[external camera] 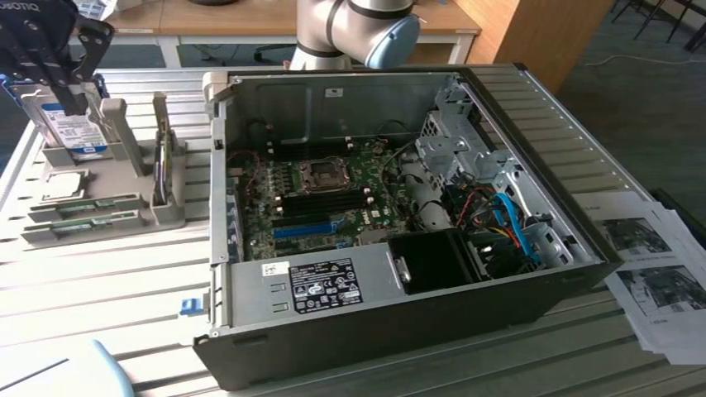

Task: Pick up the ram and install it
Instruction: 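Reach for the ram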

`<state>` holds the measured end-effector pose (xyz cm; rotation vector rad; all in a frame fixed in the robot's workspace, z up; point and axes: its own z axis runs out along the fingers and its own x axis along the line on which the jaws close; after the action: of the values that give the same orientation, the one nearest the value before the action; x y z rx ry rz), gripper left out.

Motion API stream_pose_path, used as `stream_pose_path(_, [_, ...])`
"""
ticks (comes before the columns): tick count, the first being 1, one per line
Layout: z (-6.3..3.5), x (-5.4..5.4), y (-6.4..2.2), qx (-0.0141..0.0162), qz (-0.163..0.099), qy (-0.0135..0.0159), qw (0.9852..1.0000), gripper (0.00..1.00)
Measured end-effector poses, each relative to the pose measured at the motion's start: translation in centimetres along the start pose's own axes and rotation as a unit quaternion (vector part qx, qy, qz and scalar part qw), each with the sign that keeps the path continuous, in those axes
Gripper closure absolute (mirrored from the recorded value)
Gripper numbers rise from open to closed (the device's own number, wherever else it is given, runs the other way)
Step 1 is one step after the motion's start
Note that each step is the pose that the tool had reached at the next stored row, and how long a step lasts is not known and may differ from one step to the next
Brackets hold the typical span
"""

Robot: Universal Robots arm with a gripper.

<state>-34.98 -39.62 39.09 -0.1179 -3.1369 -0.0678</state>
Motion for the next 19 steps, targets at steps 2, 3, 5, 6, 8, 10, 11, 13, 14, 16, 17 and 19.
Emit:
stream_pose_path(2, [0.01,0.4,-0.02,0.0000,0.000,0.0003,1.0000,0.91])
stream_pose_path(3, [0.00,0.6,-0.03,0.0001,0.000,0.0005,1.0000,0.91])
stream_pose_path(5, [0.01,1.0,-0.05,0.0001,0.000,0.0008,1.0000,0.91])
stream_pose_path(6, [0.02,1.2,-0.06,0.0001,0.000,0.0010,1.0000,0.91])
stream_pose_path(8, [0.02,1.6,-0.09,0.0001,0.000,0.0013,1.0000,0.91])
stream_pose_path(10, [0.02,2.0,-0.11,0.0001,0.000,0.0017,1.0000,0.91])
stream_pose_path(11, [0.02,2.2,-0.12,0.0002,0.000,0.0019,1.0000,0.91])
stream_pose_path(13, [0.03,2.6,-0.15,0.0002,0.000,0.0022,1.0000,0.91])
stream_pose_path(14, [0.03,2.8,-0.16,0.0002,0.000,0.0024,1.0000,0.91])
stream_pose_path(16, [0.03,3.3,-0.19,0.0002,0.000,0.0028,1.0000,0.91])
stream_pose_path(17, [0.04,3.5,-0.20,0.0002,0.000,0.0029,1.0000,0.91])
stream_pose_path(19, [0.05,3.9,-0.23,0.0003,0.000,0.0032,1.0000,0.91])
